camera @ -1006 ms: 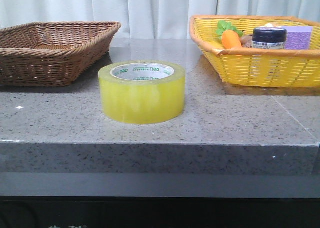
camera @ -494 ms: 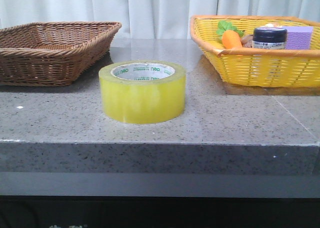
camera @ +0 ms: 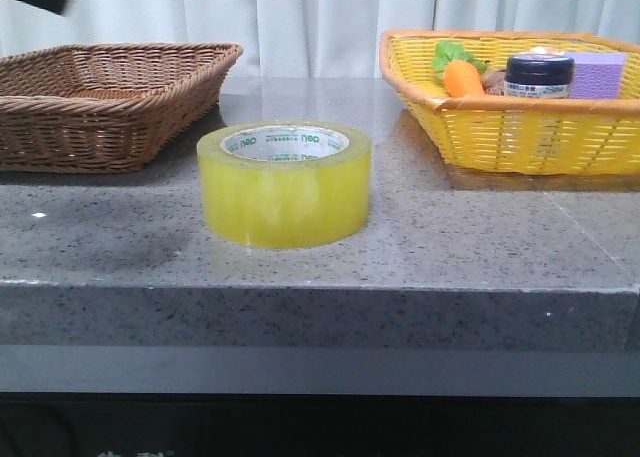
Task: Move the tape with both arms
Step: 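Lower the left gripper into the tape roll and grasp its rim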
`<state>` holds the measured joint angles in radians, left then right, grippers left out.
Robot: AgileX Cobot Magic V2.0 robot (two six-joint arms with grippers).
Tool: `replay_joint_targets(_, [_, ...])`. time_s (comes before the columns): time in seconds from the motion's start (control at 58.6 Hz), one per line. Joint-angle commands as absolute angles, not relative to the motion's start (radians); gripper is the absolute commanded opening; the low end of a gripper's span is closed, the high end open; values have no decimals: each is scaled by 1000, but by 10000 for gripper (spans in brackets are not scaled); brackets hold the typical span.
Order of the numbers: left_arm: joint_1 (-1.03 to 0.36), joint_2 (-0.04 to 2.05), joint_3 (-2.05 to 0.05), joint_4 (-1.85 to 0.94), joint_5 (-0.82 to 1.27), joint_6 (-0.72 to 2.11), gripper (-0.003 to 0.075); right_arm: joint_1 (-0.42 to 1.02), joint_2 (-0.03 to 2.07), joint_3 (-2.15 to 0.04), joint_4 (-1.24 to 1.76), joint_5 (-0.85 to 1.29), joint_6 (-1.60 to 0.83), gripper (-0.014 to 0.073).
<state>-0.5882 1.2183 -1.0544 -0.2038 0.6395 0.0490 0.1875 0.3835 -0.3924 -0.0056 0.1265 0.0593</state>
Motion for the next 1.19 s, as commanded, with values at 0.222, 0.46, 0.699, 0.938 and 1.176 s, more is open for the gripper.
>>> replay_joint_targets(0.222, [-628, 1476, -1317, -234, 712, 44, 690, 182, 388, -421, -19, 59, 55, -69])
replay_joint_targets(0.46, [-628, 1617, -1414, -225, 743, 44, 690, 182, 388, -421, -19, 59, 55, -69])
replay_joint_targets(0.699, [-628, 1670, -1427, -176, 768, 44, 690, 182, 388, -421, -19, 59, 55, -69])
replay_joint_targets(0.938, [-628, 1692, -1427, -143, 824, 44, 690, 182, 388, -421, -19, 59, 55, -69])
replay_joint_targets(1.176, [-628, 1699, -1429, -138, 873, 44, 689, 182, 388, -421, -19, 58, 55, -69])
